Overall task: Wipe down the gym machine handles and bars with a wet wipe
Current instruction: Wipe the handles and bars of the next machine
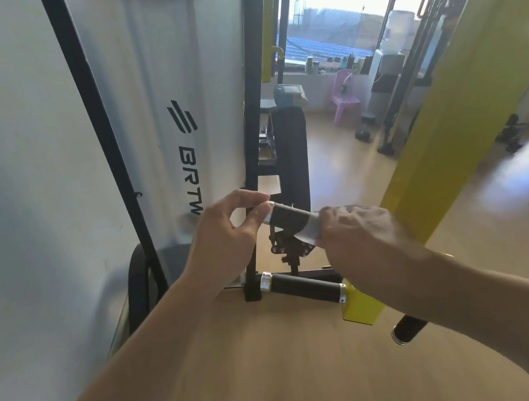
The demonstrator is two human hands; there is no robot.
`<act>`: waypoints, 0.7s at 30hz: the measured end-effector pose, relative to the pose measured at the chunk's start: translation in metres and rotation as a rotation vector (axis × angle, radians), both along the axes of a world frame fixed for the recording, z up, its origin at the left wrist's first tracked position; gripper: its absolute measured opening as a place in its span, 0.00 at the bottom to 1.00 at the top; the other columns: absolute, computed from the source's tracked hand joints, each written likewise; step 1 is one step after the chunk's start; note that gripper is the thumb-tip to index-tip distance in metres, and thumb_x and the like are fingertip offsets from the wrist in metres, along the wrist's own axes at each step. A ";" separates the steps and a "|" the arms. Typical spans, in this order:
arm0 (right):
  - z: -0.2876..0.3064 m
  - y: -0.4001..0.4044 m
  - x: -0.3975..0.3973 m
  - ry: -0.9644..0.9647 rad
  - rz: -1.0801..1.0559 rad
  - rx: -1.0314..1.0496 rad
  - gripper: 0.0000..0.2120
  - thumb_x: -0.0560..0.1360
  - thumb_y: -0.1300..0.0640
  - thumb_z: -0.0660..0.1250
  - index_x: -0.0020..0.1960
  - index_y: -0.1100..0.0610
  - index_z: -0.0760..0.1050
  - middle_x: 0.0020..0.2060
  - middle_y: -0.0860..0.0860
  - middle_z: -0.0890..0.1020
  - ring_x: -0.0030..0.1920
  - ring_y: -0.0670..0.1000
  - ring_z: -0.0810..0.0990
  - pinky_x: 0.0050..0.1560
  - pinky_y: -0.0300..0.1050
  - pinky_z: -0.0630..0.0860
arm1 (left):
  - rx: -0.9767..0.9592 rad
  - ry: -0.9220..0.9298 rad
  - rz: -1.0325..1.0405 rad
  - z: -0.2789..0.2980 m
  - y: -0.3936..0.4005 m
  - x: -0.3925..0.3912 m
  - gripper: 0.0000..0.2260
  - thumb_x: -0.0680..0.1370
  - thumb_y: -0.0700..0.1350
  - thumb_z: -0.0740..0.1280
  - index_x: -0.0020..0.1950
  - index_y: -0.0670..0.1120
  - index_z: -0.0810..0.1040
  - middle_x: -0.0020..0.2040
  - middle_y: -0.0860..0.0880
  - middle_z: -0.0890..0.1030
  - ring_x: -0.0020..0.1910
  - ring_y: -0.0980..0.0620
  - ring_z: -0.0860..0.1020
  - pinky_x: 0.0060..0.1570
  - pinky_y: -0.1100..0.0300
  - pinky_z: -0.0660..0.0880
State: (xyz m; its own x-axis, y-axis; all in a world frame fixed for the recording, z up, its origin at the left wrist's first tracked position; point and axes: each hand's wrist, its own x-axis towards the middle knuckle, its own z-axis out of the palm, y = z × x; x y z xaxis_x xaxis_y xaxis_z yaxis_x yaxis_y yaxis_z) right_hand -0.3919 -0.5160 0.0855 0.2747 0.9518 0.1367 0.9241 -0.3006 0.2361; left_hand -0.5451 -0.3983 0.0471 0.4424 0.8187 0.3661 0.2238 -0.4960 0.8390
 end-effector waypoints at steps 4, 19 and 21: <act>0.004 0.021 -0.027 0.111 0.275 0.076 0.12 0.81 0.60 0.63 0.64 0.58 0.73 0.51 0.54 0.78 0.44 0.51 0.79 0.43 0.47 0.76 | -0.009 0.003 -0.010 0.002 0.000 -0.001 0.07 0.79 0.48 0.69 0.55 0.59 0.81 0.52 0.64 0.82 0.50 0.62 0.80 0.48 0.82 0.67; -0.001 0.032 -0.033 -0.094 0.214 0.038 0.21 0.85 0.48 0.48 0.69 0.60 0.66 0.62 0.54 0.79 0.64 0.56 0.78 0.74 0.59 0.59 | 0.011 0.012 0.006 0.005 -0.004 -0.005 0.08 0.80 0.45 0.68 0.57 0.53 0.84 0.49 0.57 0.84 0.29 0.70 0.76 0.31 0.80 0.68; -0.005 0.021 -0.023 -0.133 0.179 0.047 0.18 0.85 0.49 0.51 0.66 0.60 0.67 0.59 0.56 0.81 0.60 0.58 0.80 0.74 0.62 0.60 | 0.013 0.038 0.034 0.007 -0.002 -0.005 0.09 0.80 0.49 0.69 0.58 0.54 0.84 0.53 0.57 0.84 0.38 0.66 0.79 0.41 0.78 0.72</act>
State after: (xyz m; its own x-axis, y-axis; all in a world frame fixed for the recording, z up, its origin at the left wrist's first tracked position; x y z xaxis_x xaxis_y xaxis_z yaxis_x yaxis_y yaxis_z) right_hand -0.4150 -0.4945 0.0806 0.0789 0.9754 0.2056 0.9254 -0.1484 0.3488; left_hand -0.5503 -0.4005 0.0540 0.4284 0.8287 0.3603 0.2721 -0.4985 0.8231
